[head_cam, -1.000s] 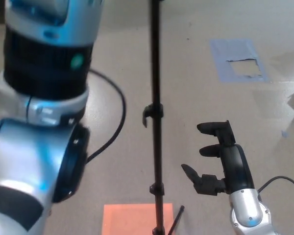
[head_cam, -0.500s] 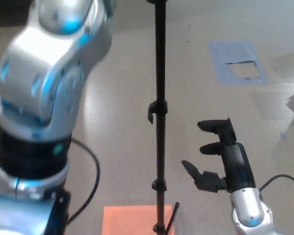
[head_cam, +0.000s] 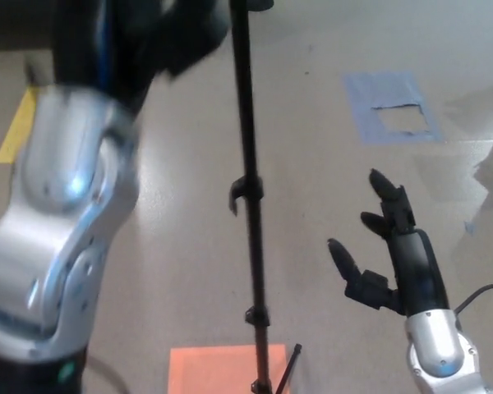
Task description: A phone stand is kept on the floor and the robot uses both its hands to grab it and uses its left hand to extend the phone stand by pulling it upwards
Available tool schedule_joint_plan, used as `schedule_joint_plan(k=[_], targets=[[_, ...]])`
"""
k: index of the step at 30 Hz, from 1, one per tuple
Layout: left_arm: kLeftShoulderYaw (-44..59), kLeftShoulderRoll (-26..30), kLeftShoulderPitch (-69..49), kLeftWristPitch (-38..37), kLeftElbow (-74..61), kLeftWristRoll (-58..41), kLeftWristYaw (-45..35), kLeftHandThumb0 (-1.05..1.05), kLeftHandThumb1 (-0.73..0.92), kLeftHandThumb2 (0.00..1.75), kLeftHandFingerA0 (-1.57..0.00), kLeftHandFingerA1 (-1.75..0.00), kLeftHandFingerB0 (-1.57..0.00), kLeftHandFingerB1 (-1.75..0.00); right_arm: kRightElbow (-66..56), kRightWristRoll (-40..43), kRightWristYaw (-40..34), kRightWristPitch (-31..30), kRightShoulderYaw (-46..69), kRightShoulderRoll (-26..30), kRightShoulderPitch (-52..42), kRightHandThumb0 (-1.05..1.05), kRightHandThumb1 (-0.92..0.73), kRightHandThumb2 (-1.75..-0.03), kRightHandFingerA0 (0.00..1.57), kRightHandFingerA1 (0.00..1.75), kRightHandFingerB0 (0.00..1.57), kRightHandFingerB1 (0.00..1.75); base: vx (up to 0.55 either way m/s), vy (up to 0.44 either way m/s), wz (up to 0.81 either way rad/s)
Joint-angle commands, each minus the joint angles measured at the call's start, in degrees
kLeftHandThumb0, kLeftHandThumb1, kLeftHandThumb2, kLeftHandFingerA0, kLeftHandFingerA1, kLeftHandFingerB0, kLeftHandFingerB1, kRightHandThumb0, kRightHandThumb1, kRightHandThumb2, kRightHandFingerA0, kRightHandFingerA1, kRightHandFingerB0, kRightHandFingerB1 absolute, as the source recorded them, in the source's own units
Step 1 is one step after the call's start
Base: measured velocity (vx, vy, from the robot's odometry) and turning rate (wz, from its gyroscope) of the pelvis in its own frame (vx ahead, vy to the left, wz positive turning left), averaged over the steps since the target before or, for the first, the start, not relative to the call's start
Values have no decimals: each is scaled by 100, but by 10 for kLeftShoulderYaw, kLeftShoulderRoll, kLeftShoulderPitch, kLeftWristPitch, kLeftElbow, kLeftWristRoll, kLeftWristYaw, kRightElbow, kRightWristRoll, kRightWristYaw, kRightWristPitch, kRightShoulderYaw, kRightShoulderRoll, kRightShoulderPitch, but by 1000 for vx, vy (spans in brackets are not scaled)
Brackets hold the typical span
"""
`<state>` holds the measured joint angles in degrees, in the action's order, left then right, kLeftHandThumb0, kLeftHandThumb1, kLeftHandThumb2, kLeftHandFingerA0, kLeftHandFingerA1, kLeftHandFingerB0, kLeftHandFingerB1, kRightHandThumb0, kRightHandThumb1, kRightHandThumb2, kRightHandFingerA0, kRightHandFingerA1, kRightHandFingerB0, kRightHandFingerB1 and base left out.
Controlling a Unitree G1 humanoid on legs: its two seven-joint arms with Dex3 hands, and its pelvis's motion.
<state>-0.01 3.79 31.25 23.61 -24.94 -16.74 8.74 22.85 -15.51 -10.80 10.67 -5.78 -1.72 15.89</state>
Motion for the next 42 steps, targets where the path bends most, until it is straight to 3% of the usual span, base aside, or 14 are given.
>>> schedule_joint_plan(k=[1,3,7,9,10,11,14,15,16,17,18,37,38,42], targets=[[167,46,-492,-362,170,113,-53,-88,76,86,-9,-23,-11,-30,-116,22,98,3,44,130,-75,-98,-69,-117,0,30,0,15,0,0,0],[174,47,-511,-389,159,144,-21,-87,76,110,0,-22,-16,-39,-144,-19,93,2,34,155,-108,-105,-69,-117,2,23,0,4,0,0,0],[178,45,-515,-408,160,144,-15,-87,76,110,0,-22,-16,-39,-149,-26,86,7,28,162,-116,-105,-69,-117,2,23,0,4,0,0,0],[186,30,-498,-389,157,115,-20,-84,70,108,0,-33,-17,-48,-142,-35,75,6,24,163,-119,-105,-88,-68,0,34,0,0,0,0,0],[189,25,-496,-390,160,102,-27,-84,70,108,0,-33,-17,-48,-144,-34,76,2,23,163,-121,-105,-88,-68,0,34,0,0,0,0,0],[190,25,-495,-393,164,99,-30,-84,71,109,-2,-33,-15,-48,-146,-32,77,-7,22,162,-123,-101,-64,-103,2,30,0,0,0,0,0],[190,26,-496,-400,168,98,-31,-84,71,109,-2,-33,-15,-48,-150,-30,77,-12,20,164,-125,-101,-64,-103,2,30,0,0,0,0,0],[197,15,-488,-376,162,81,-27,-90,86,66,-14,-39,-21,-40,-140,-21,82,-19,18,160,-123,-104,-69,-115,0,28,0,14,0,0,0],[202,9,-483,-363,160,67,-27,-90,84,65,-13,-46,-22,-43,-133,-14,85,-23,18,158,-122,-102,-88,-71,0,38,0,0,0,0,0],[206,6,-480,-360,160,58,-30,-90,84,65,-13,-46,-22,-43,-130,-10,86,-24,18,157,-122,-102,-88,-71,0,38,0,0,0,0,0],[208,7,-473,-362,166,58,-27,-90,84,65,-14,-45,-22,-43,-121,-8,84,-26,18,156,-118,-104,-66,-103,0,28,0,0,0,0,0],[199,24,-448,-428,231,63,-52,-91,87,67,-14,-36,-22,-36,-94,20,94,-15,24,146,-121,-103,-67,-104,0,24,0,0,0,0,0],[199,26,-446,-435,237,57,-63,-39,39,103,0,-51,0,-48,-96,19,92,-18,24,144,-125,-103,-67,-107,0,24,0,0,0,0,0],[199,28,-445,-449,246,65,-62,-39,41,104,0,-51,0,-48,-98,18,94,-18,25,143,-129,-104,-68,-106,0,25,0,0,0,0,0]])
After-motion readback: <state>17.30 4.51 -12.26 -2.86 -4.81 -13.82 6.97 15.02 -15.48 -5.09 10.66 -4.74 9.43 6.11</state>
